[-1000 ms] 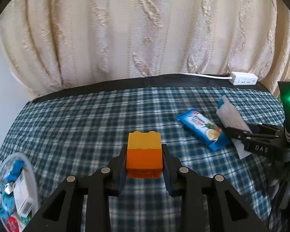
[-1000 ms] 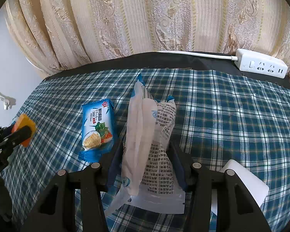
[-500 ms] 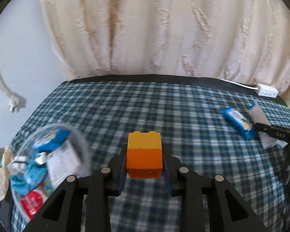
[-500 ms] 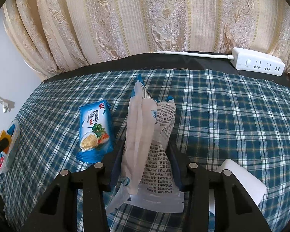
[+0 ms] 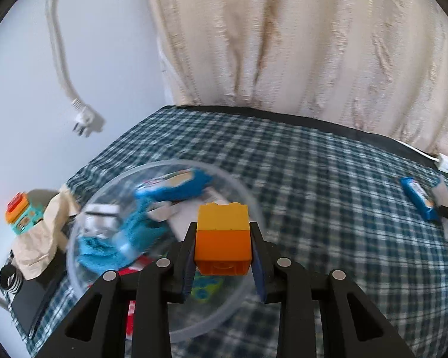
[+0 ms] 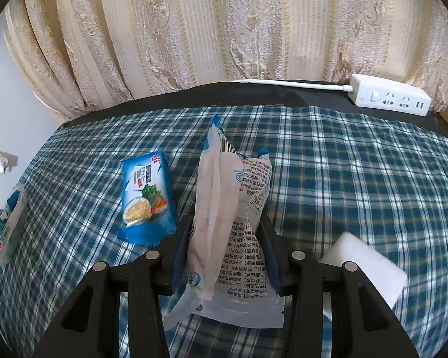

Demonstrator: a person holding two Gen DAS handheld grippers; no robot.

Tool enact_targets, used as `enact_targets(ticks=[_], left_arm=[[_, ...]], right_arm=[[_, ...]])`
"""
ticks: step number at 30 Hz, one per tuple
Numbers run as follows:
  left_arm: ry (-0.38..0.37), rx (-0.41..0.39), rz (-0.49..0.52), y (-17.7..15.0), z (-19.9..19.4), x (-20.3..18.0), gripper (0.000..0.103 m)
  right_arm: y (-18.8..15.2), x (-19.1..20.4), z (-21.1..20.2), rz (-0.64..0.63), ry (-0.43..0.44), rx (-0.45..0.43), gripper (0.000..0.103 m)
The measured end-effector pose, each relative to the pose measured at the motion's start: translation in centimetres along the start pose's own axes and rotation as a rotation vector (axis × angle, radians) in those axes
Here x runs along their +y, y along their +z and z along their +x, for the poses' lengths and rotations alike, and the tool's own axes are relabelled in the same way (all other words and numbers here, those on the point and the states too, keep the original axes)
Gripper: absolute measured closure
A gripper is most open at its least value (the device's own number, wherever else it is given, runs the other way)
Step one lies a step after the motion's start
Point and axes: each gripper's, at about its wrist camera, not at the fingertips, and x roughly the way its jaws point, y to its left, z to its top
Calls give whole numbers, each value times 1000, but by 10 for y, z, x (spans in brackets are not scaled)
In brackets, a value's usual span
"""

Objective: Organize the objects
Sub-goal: 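Carry the orange block with the left gripper into the bowl and release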

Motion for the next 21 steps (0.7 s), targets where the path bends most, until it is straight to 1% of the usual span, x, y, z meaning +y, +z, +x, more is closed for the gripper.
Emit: enact_targets(ticks=[5, 9, 11, 12, 13, 17, 20, 21], left_arm=[[46, 10, -41, -7, 6, 29, 70], [49, 24, -71, -14, 10, 45, 68], [35, 31, -80, -17, 12, 50, 48], [36, 25, -85, -19, 12, 52, 24], [45, 1, -91, -21, 9, 55, 12], [65, -66, -79, -22, 1, 59, 11], [71, -84, -83, -23, -1, 60, 9], [84, -90, -84, -23, -1, 60, 8]], right_arm=[[-7, 1, -16, 37, 10, -10, 57], [-13, 2, -28, 63, 0, -26, 57], [-14, 3, -32, 76, 1, -33, 57], [-15, 4, -36, 85, 1, -39, 57], [-15, 5, -38, 90, 1, -44, 57], [-13, 17, -52, 103, 13, -73, 57], [-10, 31, -61, 98, 31, -93, 57], [-8, 38, -64, 91, 41, -99, 57]])
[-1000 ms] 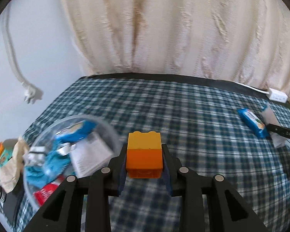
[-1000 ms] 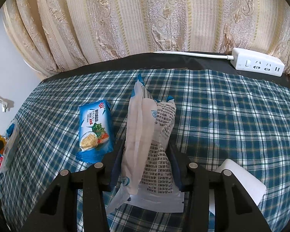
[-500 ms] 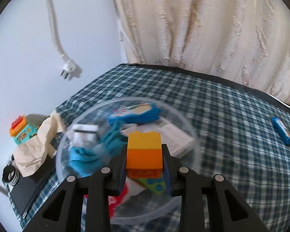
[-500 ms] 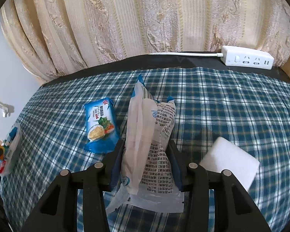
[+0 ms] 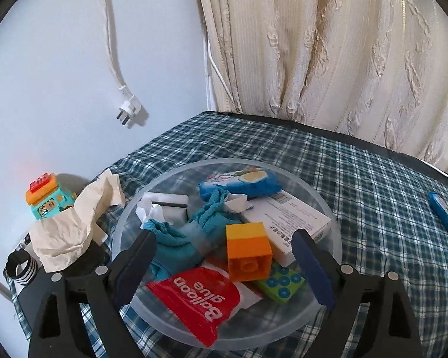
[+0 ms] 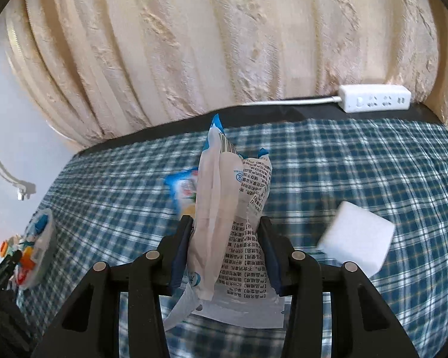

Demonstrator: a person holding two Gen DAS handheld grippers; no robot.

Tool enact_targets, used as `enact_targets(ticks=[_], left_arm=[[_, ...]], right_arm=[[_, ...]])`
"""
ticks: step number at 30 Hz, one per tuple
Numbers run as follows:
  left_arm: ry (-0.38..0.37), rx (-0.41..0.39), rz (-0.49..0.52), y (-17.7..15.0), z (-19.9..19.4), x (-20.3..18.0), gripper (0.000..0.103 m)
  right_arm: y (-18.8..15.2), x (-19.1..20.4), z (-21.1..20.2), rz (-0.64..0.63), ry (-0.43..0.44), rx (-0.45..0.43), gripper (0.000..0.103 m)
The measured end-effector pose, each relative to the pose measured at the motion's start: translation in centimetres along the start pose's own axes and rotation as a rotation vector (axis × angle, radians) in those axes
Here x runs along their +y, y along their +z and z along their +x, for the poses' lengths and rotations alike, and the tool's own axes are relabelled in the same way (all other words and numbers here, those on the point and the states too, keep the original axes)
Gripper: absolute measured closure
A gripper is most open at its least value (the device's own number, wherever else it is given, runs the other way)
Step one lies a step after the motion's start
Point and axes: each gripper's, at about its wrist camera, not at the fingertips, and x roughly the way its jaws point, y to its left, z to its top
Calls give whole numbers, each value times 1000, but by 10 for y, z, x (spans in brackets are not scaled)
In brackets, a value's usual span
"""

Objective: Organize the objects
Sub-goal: 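Carry the orange block with the left gripper into the bowl and release, then carry the white plastic packet with the right gripper into the bowl and release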

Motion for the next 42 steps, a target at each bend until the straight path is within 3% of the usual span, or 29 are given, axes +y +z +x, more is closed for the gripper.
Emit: enact_targets(ticks=[4, 11, 37, 42], left_arm=[[45, -31, -46, 0, -2, 8, 0], [55, -19, -132, -2, 3, 25, 0], [132, -40, -173, -5, -1, 33, 0], [188, -66, -212, -5, -7, 41, 0]], right_arm=[[4, 24, 0, -26, 41, -6, 57], [-2, 80, 10, -91, 130, 15, 57], [-31, 261, 42, -291, 408, 92, 57], [-38, 296, 45, -334, 473, 111, 57]])
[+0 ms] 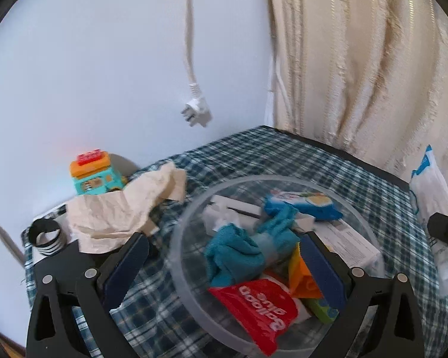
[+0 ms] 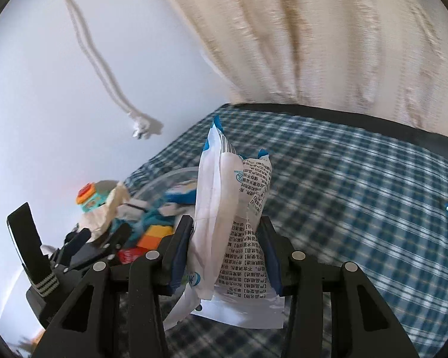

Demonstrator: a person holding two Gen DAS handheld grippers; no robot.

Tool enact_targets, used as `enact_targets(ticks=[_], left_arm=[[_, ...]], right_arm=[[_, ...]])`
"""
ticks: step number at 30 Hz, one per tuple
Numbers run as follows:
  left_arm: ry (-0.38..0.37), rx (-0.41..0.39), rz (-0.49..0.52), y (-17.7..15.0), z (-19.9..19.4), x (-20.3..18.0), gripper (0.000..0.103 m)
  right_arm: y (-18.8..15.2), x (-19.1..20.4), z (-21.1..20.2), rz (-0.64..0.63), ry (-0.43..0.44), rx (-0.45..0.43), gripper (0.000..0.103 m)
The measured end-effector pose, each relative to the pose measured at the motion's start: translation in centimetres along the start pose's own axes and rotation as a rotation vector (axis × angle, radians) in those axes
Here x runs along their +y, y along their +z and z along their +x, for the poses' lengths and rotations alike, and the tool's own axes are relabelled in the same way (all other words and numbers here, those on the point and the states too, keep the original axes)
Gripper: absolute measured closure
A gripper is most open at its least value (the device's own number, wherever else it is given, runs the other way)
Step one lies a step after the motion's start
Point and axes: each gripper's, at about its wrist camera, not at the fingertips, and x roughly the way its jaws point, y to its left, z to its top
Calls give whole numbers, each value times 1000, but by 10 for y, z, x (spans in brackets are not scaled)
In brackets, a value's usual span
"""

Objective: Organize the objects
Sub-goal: 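Carry the white plastic packet with the right gripper into the bowl and release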

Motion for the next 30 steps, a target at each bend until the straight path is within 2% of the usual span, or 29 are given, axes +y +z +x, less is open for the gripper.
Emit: enact_targets(ticks=[4, 8, 16, 19, 26, 30], left_arm=[[24, -22, -17, 1, -4, 3, 0], [82, -51, -58, 3, -9, 12, 0], [126, -58, -167, 6, -12, 33, 0], [184, -75, -206, 6, -14, 42, 0], [173, -79, -266, 5, -15, 55, 0], [169, -72, -265, 5, -13, 55, 0]], right_arm=[[4, 23, 15, -32, 47, 13, 57], [6, 37, 29, -48, 73, 26, 57], [11, 47, 53, -38, 100, 51, 57], [12, 51, 59, -36, 121, 61, 56], [20, 63, 67, -5, 188, 57, 55], [24, 69, 67, -11, 206, 52, 55]])
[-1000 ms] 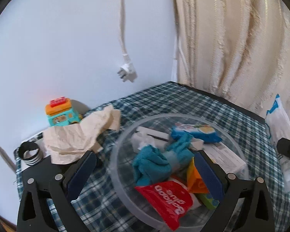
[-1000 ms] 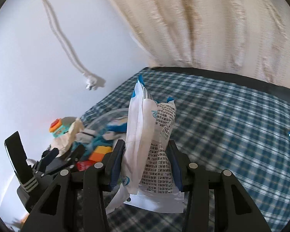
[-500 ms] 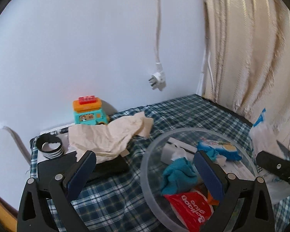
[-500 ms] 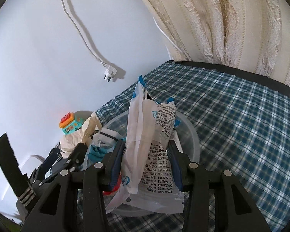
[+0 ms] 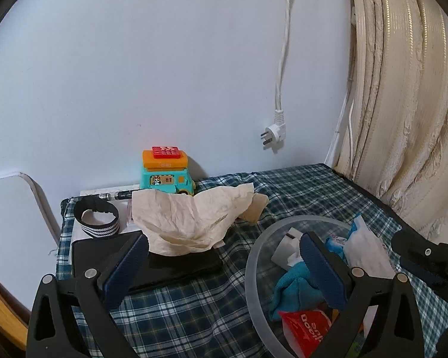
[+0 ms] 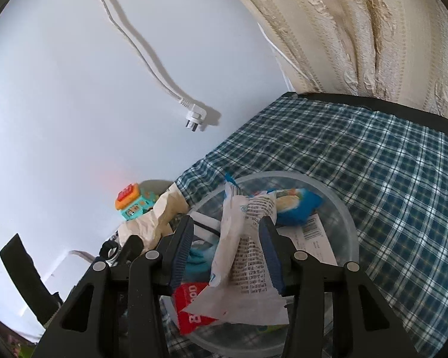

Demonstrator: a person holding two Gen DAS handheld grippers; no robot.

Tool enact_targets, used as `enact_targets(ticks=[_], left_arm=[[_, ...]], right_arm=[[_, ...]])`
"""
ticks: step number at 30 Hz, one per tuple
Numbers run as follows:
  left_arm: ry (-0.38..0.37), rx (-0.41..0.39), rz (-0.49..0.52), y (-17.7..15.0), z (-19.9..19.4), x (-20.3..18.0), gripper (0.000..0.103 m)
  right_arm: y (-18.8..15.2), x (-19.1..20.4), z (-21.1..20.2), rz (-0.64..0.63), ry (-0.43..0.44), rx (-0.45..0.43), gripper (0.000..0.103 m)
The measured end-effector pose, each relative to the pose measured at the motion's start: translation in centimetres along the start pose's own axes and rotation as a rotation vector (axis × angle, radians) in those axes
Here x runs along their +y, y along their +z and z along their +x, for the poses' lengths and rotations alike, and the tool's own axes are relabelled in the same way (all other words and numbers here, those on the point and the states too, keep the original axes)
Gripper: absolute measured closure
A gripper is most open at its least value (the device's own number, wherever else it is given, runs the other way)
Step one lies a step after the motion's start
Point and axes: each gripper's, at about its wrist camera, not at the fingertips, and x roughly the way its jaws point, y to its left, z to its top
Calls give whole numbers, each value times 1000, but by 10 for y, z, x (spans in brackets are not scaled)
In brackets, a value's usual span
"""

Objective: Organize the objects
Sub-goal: 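Carry the white plastic packet with the right gripper into the bowl and release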

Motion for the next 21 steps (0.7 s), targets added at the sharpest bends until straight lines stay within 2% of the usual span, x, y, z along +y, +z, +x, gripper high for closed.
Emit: enact_targets(ticks=[9, 16, 21], left_arm=[[-20, 16, 30, -2, 2, -7, 0], [-33, 18, 43, -3, 2, -11, 0], [-53, 19, 69, -4, 0, -16, 0]], right_arm=[[-8, -16, -15, 42, -35, -12, 55], [-26, -34, -36, 61, -106, -28, 55], [-42, -57, -47, 118, -156, -27, 43]])
